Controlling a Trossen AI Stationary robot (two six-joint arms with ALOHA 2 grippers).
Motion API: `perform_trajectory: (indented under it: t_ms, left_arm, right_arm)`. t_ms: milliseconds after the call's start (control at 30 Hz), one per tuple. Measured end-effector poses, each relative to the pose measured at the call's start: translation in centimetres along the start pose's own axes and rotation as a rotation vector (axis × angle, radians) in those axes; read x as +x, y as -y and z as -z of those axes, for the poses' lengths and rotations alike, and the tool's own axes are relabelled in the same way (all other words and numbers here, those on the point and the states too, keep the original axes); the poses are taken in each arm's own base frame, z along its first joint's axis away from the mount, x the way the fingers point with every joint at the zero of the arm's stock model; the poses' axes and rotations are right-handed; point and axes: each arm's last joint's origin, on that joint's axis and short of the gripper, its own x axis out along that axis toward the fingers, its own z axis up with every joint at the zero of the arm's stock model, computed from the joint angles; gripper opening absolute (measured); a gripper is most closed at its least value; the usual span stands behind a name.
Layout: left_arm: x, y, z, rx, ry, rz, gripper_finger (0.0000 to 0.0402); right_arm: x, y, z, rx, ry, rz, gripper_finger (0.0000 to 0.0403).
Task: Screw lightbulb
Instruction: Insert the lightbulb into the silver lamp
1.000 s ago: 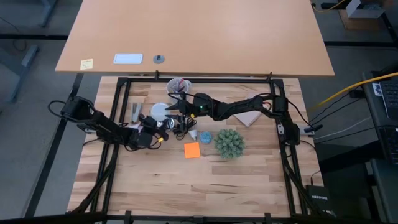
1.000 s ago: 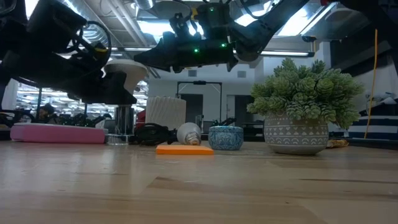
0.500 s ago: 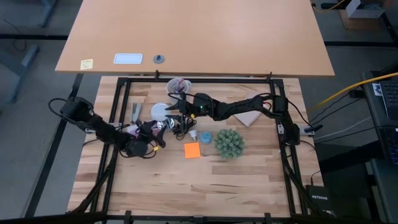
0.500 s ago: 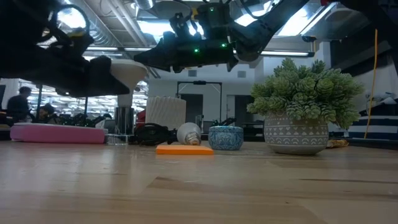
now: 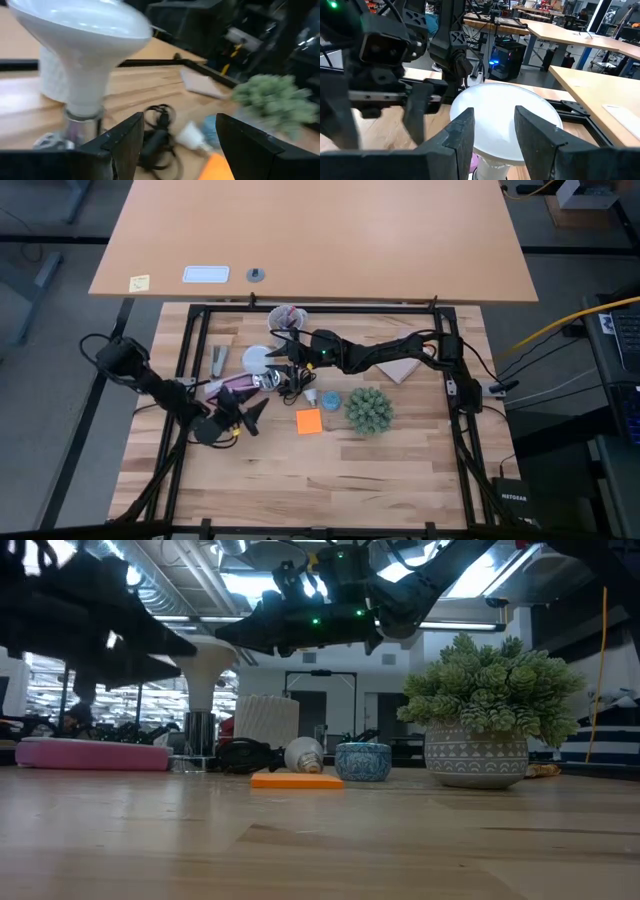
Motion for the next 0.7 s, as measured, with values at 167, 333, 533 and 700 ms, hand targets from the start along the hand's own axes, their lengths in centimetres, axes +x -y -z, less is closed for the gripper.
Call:
perform_trajectory:
  t_ms: [167,333,533,700]
  left_arm:
    - [-0.7,0.6,-0.6,-0.033,0.018,0.032,0.0194]
    - [-1.1,0.6,-1.0,0.036,0.073,-0.057,0.0120]
    - [-1.1,0.4,-1.1,0.104,0.101,-0.129,0.0038]
    - [-0.6,0.2,-1.2,0.128,0.107,-0.156,0.0003]
  right_arm:
    - [0.0,0.0,0.0,0.000,0.000,0.000,0.0143]
    - [0.0,0.0,0.0,0.000,-0.001,0.000,0.0143]
    - [0.0,0.0,0.1,0.003,-0.015,-0.003,0.0143]
    - [0.0,0.0,0.1,0.003,-0.015,-0.003,0.0143]
